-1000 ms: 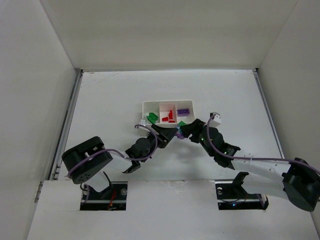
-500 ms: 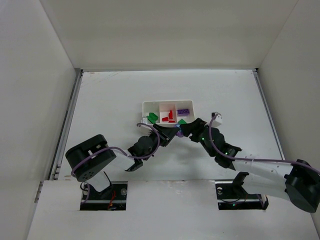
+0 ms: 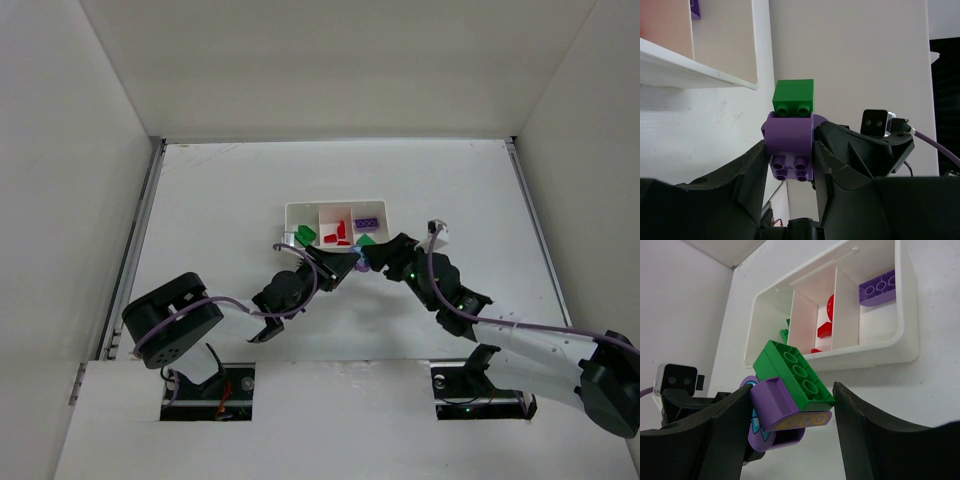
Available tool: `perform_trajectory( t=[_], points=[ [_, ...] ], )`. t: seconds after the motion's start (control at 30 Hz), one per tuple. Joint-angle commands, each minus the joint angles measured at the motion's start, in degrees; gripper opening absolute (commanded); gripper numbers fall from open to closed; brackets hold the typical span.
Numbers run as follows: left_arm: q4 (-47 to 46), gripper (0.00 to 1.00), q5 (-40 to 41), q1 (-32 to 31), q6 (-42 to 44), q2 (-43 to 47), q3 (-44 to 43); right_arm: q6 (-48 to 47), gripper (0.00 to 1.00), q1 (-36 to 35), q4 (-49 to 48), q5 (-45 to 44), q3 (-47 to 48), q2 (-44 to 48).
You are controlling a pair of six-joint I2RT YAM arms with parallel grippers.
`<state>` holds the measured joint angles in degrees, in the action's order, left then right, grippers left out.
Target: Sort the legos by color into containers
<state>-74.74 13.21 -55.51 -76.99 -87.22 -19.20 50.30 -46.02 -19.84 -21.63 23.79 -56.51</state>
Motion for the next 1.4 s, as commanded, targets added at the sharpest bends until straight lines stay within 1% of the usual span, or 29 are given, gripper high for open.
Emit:
perform_trajectory(
  t=[0.0,0.2,0.27,0.43,0.5,0.7,0.83,1.0,1.07,1.2,1.27,1.37],
  points=[
    [-12.0,0.18,-4.8,0.0,-0.2,2.4,0.8,-2.6,0.54,2.3,-4.2,-3.5,0.2,1.3],
    [-12.0,0.15,-7.6,1.1,-1.9,3.4,1.1,-6.7,0.55,2.6,-4.9,-1.4,0.7,1.2],
    [-12.0,0.13,-8.9,1.8,-2.5,3.7,1.3,-8.3,0.55,3.3,-5.6,-0.5,0.7,1.4],
    [-12.0,0.10,-11.8,3.0,-4.4,4.3,1.4,-9.7,0.55,5.8,-7.1,4.0,0.2,2.2],
    [-12.0,0.08,-12.7,3.3,-4.7,4.5,1.5,-9.9,0.55,7.1,-8.8,5.8,-0.5,2.4],
    [-11.3,0.06,-14.4,4.2,-5.5,7.1,2.7,-9.7,0.55,10.5,-9.3,8.4,-0.8,2.7],
    [-9.1,0.05,-15.4,4.4,-5.5,8.0,3.2,-9.9,0.55,11.6,-9.4,9.0,-0.3,2.5],
    [-6.0,0.06,-15.7,5.3,-4.5,9.7,3.2,-10.2,0.55,11.6,-8.6,9.0,0.0,3.3],
    [-3.1,0.07,-16.0,6.2,-2.7,10.9,1.6,-10.2,0.55,11.8,-7.9,8.4,-0.6,4.9],
    [7.6,0.08,-16.6,8.4,4.5,12.6,-5.2,-10.3,0.55,13.1,-5.2,6.3,-1.4,7.5],
    [13.9,0.09,-16.7,9.0,10.4,12.5,-9.8,-10.6,0.55,13.7,-3.0,4.5,-1.7,9.0],
    [25.7,0.09,-15.9,9.5,18.9,11.3,-17.2,-10.8,0.55,14.9,0.1,1.8,-2.4,11.3]
  ],
)
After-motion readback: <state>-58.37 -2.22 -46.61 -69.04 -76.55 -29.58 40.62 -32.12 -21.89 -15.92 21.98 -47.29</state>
